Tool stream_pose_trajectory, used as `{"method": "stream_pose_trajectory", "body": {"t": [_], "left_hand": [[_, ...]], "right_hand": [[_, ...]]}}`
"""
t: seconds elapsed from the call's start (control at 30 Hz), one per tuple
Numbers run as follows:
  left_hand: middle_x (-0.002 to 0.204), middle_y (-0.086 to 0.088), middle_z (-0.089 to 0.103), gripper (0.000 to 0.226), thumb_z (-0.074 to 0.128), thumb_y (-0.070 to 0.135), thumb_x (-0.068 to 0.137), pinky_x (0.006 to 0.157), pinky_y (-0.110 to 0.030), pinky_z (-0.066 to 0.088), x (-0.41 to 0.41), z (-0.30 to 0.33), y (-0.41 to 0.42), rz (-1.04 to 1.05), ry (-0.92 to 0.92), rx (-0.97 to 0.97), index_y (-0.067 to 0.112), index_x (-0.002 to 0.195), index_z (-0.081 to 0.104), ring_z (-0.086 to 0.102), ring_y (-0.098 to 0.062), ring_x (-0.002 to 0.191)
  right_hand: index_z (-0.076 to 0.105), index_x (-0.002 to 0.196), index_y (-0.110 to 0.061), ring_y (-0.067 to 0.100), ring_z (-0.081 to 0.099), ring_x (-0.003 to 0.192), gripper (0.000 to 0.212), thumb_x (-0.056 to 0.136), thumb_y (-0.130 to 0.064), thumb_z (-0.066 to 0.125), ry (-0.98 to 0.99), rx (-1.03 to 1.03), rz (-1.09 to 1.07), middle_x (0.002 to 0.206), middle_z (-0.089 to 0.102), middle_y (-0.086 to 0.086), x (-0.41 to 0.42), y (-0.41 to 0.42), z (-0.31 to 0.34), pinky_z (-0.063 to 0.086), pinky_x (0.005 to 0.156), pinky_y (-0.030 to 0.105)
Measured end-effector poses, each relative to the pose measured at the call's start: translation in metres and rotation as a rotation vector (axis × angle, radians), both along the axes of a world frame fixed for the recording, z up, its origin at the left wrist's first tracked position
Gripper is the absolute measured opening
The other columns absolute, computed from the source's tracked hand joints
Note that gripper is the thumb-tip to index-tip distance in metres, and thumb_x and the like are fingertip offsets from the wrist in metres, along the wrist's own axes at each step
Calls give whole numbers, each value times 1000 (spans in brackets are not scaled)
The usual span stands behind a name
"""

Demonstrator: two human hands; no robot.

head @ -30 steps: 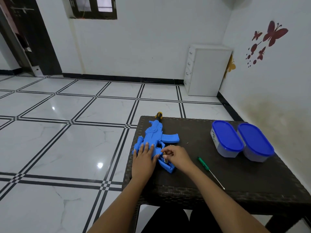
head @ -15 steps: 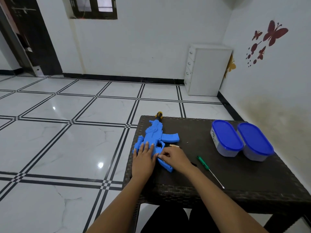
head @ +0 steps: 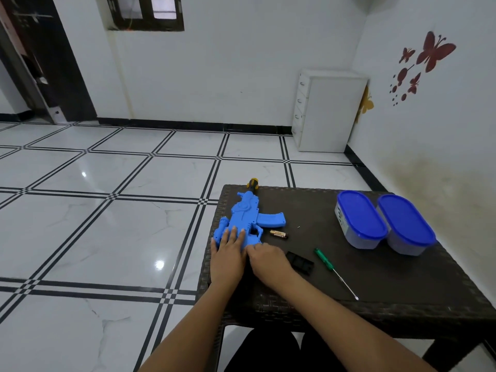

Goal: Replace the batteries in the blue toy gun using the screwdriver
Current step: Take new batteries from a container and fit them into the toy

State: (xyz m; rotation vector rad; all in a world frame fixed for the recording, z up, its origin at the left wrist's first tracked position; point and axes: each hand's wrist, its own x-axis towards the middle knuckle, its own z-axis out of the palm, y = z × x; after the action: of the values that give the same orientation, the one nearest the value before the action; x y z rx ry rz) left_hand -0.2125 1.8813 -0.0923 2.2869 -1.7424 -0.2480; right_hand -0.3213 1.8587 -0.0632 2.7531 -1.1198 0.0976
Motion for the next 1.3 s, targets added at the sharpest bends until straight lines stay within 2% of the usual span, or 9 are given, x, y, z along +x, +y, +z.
{"method": "stream_pose_trajectory", "body": {"t": [0.1, 0.3, 0.53, 0.7, 0.8, 0.93, 1.1, 1.2, 1.3], "left_hand": [[159, 1, 1, 55, 30, 24, 101, 118, -42, -4, 0, 0, 1, -8, 1, -3, 26, 151, 6, -5, -14, 146], [159, 2, 3, 52, 30, 29, 102, 117, -43, -6, 4, 4, 3, -25, 99, 9, 28, 150, 10, -5, -14, 146], [158, 5, 14, 45, 30, 33, 102, 116, -44, -8, 3, 3, -1, 32, 303, -57, 30, 147, 27, -3, -14, 146], [158, 6, 14, 46, 30, 35, 102, 116, -46, -6, 3, 0, -1, 40, 274, -43, 30, 147, 26, -2, -14, 146], [158, 5, 13, 46, 29, 36, 102, 116, -47, -6, 2, 1, -1, 38, 255, -37, 30, 148, 24, -2, -14, 146], [158, 5, 12, 47, 27, 36, 102, 116, -47, -3, 1, 1, 0, 35, 197, -33, 29, 148, 22, -2, -15, 147], [158, 5, 12, 48, 25, 38, 102, 117, -46, -2, 1, -1, -2, 29, 138, -35, 29, 149, 20, -1, -16, 147], [158, 5, 11, 49, 24, 38, 102, 117, -45, -2, 0, 0, -2, 27, 125, -29, 28, 149, 18, -1, -16, 147], [158, 5, 12, 49, 24, 38, 102, 117, -44, -3, 1, 1, -2, 29, 112, -30, 28, 149, 18, -2, -16, 147]], "right_hand": [[51, 119, 6, 30, 61, 105, 28, 91, 4, 43, 252, 53, 38, 117, 58, 20, 13, 7, 7, 52, 78, 37], [45, 130, 7, 33, 59, 110, 38, 93, 8, 41, 298, 103, -48, 131, 49, 22, 27, 9, 14, 50, 81, 39], [52, 117, -3, 26, 64, 99, 26, 95, 1, 40, 130, 127, -200, 114, 62, 10, 18, 16, 12, 21, 46, 27], [56, 108, -4, 26, 63, 99, 21, 94, 0, 41, 94, 158, -235, 109, 65, 10, 14, 17, 13, 25, 49, 27], [57, 111, -5, 28, 59, 108, 24, 95, -3, 40, 29, 188, -282, 115, 63, 11, 13, 14, 12, 44, 73, 34], [59, 114, -6, 29, 45, 118, 25, 95, -14, 45, -59, 259, -317, 124, 53, 12, 10, 8, 17, 38, 97, 38], [64, 77, -6, 25, 57, 81, 27, 95, -15, 45, -557, 324, -562, 85, 60, 12, -19, -33, 14, 53, 81, 37], [62, 115, -10, 27, 57, 105, 27, 95, -11, 45, -415, 303, -542, 115, 61, 9, -31, -54, 9, 47, 86, 36], [56, 118, -8, 27, 55, 108, 25, 95, -15, 49, -174, 326, -426, 119, 59, 11, -33, -66, 3, 46, 87, 37]]}}
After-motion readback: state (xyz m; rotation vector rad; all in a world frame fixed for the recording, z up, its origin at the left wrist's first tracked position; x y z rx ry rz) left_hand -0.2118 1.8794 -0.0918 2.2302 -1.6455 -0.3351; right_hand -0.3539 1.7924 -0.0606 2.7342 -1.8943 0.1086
